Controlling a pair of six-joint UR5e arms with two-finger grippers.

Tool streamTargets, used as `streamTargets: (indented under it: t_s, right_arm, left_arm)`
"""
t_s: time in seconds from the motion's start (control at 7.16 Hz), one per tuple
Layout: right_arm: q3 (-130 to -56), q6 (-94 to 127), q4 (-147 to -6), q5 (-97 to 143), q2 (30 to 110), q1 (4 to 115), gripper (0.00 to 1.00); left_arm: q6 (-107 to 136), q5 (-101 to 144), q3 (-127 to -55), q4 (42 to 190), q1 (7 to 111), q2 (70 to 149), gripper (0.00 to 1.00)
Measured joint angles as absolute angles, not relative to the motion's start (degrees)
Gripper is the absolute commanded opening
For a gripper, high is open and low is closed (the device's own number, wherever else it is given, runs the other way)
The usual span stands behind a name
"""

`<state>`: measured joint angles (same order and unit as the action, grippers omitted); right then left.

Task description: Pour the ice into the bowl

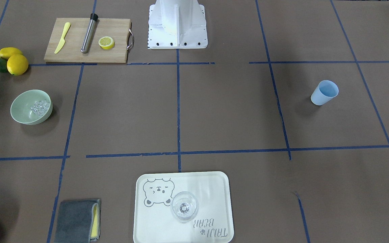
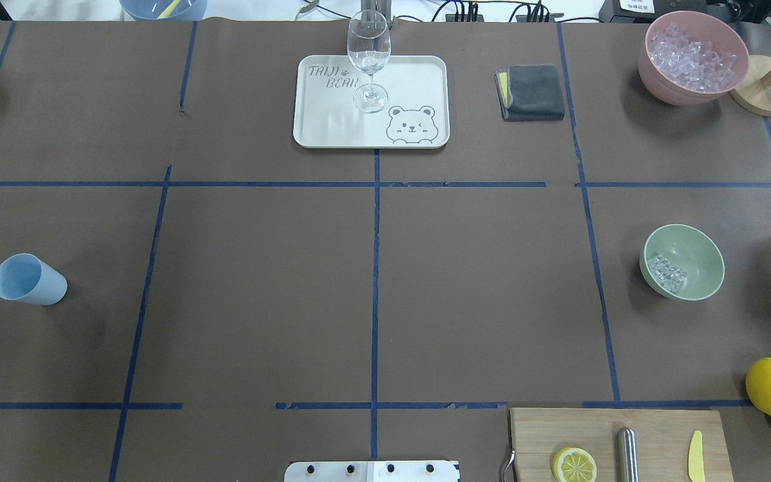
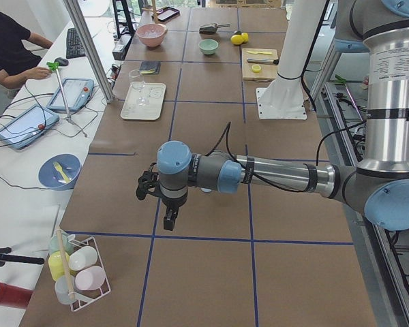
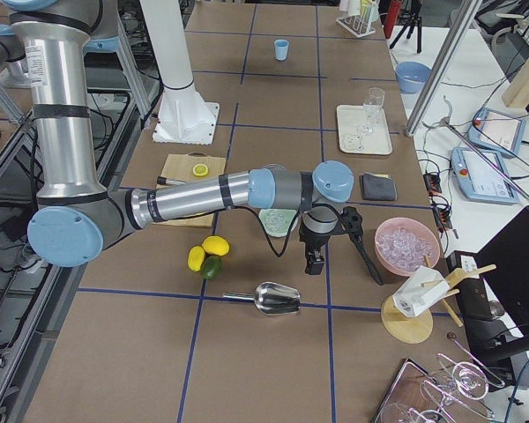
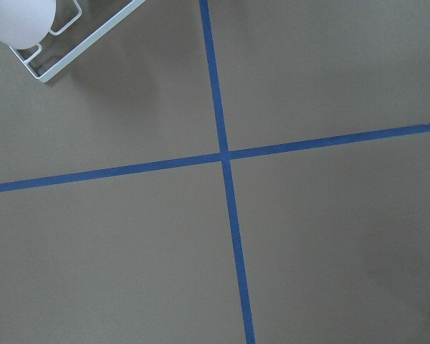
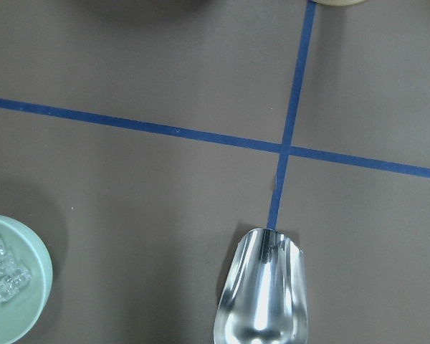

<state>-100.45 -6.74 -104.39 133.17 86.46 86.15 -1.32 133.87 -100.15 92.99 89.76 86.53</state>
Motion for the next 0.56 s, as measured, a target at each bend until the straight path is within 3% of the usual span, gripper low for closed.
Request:
streamTargets:
  t_s: [0.56]
  right_arm:
    - [-103.7, -6.8, -104.4, 133.5, 86.5, 85.7, 1.00]
  left_arm:
    - [-1.3, 133.8, -100.3, 92.6, 89.7, 86.5, 1.00]
